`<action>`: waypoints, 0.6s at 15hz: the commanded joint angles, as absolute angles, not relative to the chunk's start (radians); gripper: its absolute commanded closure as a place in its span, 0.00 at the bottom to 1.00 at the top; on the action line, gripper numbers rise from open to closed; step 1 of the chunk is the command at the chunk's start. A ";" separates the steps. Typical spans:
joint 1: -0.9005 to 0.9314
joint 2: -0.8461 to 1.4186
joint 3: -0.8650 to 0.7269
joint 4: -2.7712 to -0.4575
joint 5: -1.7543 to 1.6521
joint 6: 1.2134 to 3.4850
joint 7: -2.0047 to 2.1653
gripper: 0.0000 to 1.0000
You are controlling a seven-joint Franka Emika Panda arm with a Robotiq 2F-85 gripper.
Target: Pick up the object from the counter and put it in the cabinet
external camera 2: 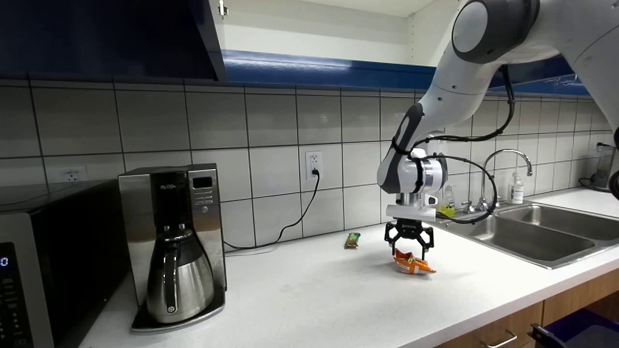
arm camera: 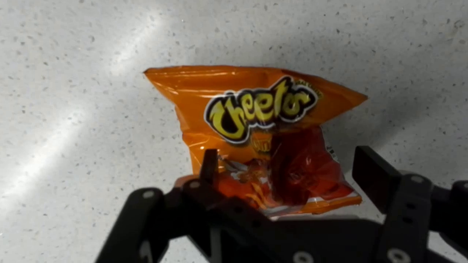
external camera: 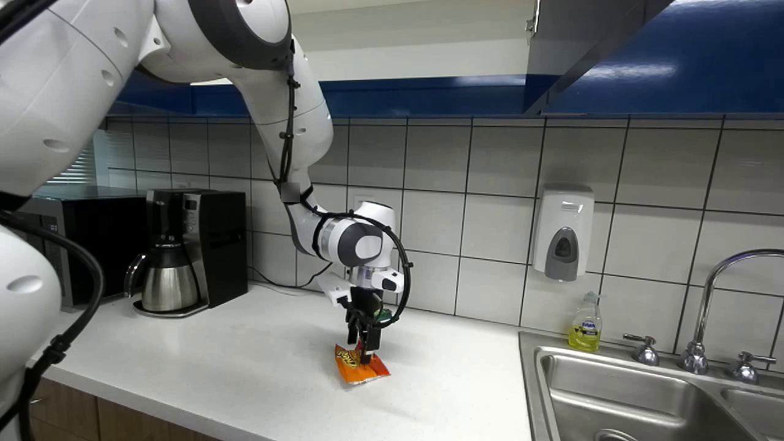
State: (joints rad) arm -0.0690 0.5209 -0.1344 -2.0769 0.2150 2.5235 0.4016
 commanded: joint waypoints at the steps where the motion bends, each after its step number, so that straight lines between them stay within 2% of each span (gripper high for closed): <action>1: -0.062 0.539 -0.141 -2.041 0.218 2.497 0.427 0.36; 4: -0.062 0.545 -0.140 -2.034 0.218 2.494 0.427 0.61; 9: -0.059 0.546 -0.140 -2.025 0.216 2.490 0.429 0.98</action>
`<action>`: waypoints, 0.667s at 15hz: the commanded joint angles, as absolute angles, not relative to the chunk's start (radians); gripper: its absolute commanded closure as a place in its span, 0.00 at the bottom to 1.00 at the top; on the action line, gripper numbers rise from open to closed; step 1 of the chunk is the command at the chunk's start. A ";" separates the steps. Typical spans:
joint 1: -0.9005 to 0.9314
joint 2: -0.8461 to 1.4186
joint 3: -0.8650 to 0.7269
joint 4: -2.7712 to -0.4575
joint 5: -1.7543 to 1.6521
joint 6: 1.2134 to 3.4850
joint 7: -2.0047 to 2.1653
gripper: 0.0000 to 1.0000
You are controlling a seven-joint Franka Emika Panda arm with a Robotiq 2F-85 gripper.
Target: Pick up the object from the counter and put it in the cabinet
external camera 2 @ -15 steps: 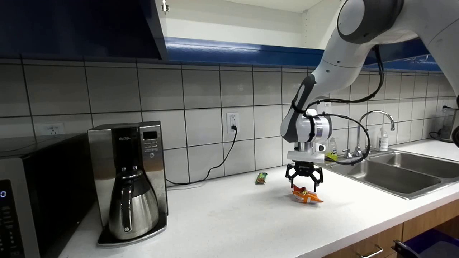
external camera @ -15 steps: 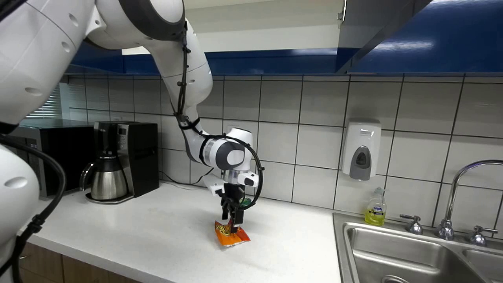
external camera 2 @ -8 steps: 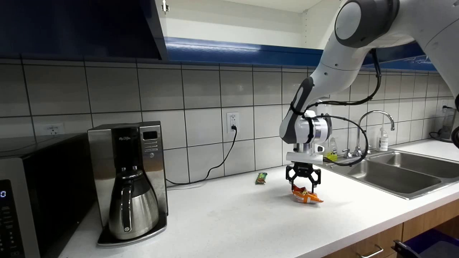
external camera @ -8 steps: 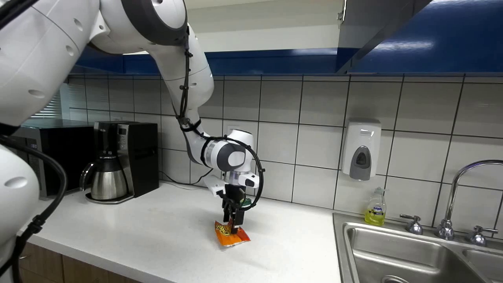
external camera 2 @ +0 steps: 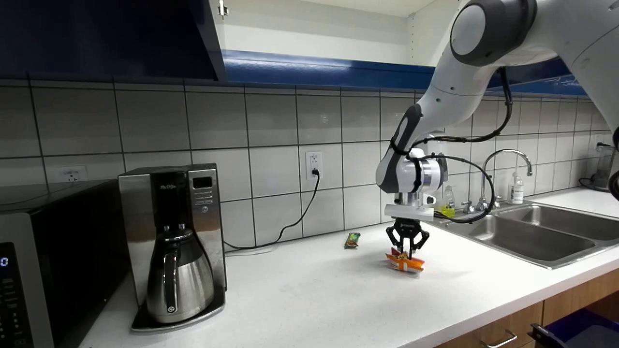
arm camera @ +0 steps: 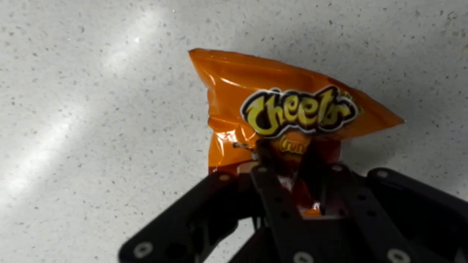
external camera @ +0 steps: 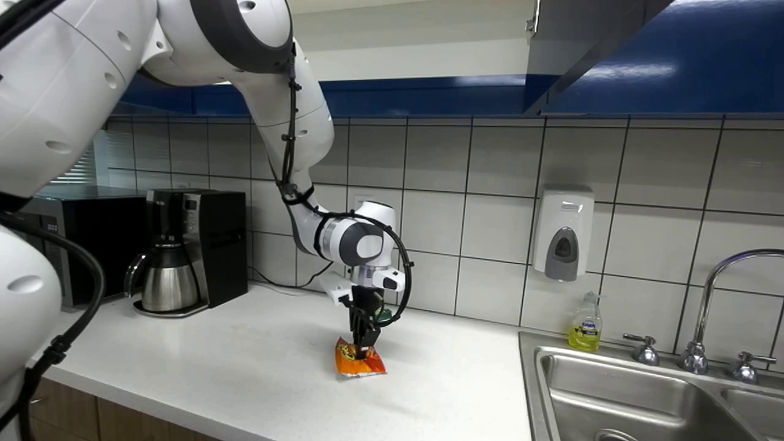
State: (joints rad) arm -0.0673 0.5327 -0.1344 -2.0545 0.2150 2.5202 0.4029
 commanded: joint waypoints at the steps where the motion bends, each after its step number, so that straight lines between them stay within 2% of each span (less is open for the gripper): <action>1: -0.058 0.545 -0.141 -2.025 0.215 2.489 0.429 1.00; 10: -0.020 0.514 -0.150 -2.035 0.143 2.470 0.403 1.00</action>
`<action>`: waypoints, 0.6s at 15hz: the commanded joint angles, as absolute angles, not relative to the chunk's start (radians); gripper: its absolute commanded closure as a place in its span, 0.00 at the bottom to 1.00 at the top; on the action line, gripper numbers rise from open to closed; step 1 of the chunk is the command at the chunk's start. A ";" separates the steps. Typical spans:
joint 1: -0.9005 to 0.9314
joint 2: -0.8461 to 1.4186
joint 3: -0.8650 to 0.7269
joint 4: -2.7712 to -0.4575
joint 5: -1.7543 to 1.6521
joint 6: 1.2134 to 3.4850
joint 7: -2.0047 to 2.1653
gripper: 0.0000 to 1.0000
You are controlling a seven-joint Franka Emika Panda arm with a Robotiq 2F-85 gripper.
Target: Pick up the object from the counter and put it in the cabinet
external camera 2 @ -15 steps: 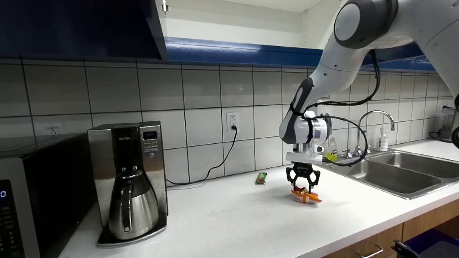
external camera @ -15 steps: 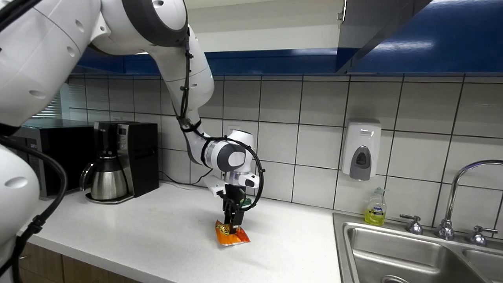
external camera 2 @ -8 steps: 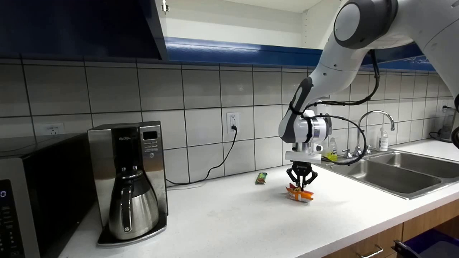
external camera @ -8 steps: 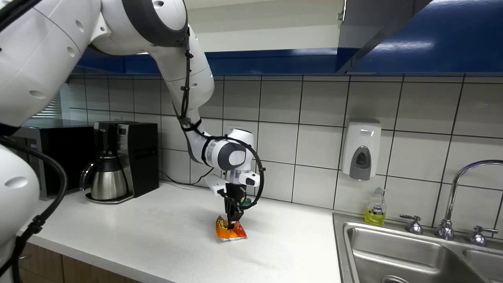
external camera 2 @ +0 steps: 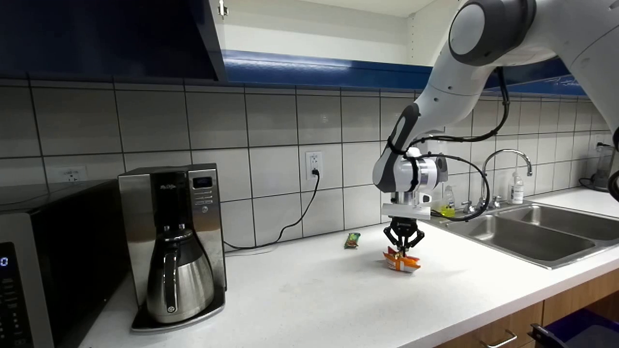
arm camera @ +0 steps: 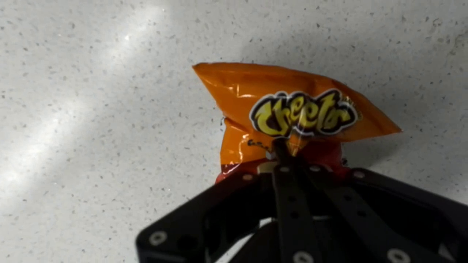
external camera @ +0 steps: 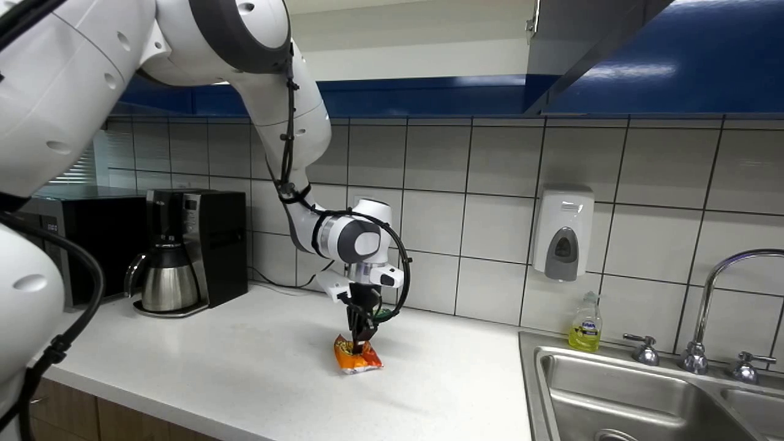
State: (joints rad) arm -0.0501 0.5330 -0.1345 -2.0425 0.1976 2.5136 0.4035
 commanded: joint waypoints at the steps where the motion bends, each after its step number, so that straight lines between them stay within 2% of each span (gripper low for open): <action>1: -0.013 0.505 -0.150 -2.041 0.120 2.465 0.389 1.00; 9: 0.078 0.408 -0.147 -2.109 -0.133 2.415 0.319 1.00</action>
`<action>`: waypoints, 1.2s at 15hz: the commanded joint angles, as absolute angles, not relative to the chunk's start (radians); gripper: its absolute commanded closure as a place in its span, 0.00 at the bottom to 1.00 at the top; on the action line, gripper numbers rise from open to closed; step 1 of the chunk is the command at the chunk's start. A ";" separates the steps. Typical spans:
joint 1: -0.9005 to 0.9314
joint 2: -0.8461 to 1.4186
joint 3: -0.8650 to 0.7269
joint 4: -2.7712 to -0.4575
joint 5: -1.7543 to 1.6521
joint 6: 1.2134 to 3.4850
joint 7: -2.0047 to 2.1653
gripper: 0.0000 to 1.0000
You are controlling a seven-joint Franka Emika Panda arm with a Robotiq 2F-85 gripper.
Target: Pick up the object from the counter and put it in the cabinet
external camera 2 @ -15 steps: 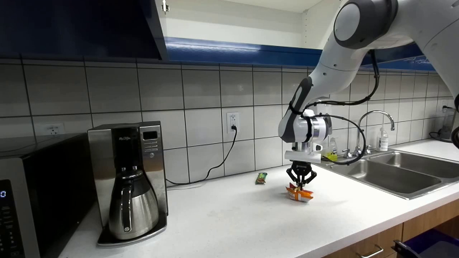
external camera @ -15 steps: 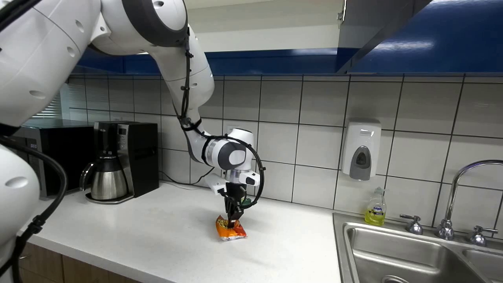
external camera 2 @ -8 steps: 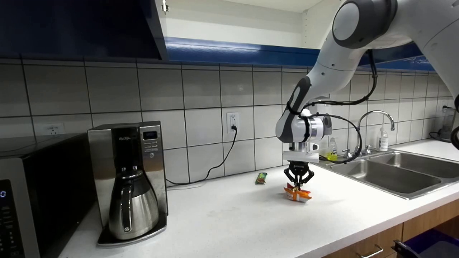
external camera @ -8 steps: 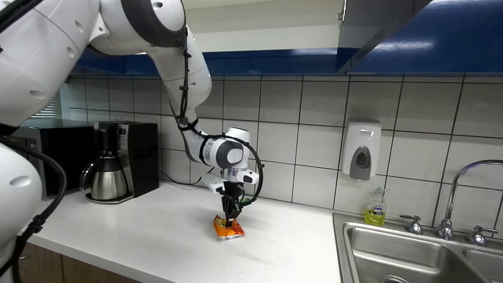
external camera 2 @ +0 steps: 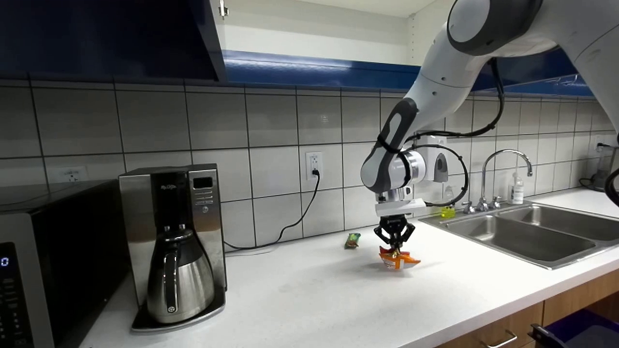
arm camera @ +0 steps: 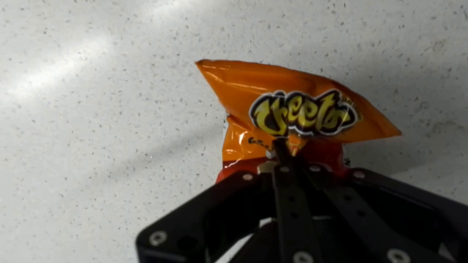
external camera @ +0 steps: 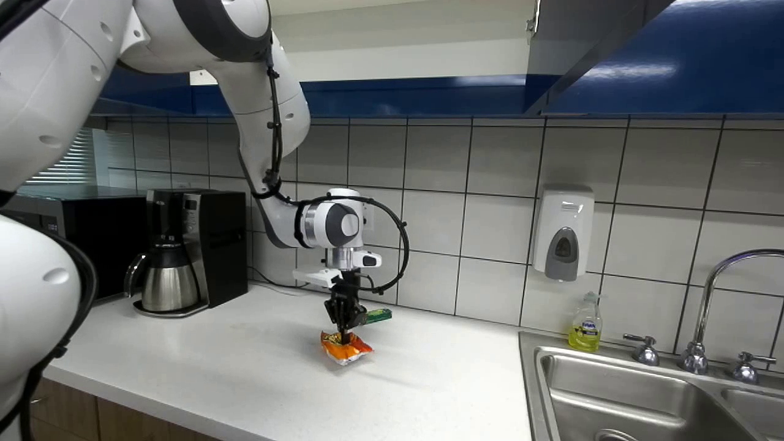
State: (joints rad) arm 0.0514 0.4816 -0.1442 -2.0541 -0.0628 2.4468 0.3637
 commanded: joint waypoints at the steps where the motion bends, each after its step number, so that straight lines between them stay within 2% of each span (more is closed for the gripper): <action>1: 0.084 0.393 -0.143 -2.124 -0.155 2.417 0.310 1.00; 12: 0.094 0.128 -0.097 -2.400 -0.248 2.557 0.220 1.00; 18: 0.084 -0.096 -0.072 -2.554 -0.272 2.523 0.233 1.00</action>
State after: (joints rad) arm 0.1149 0.0600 -0.1081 -2.4552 -0.2324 2.5456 0.2346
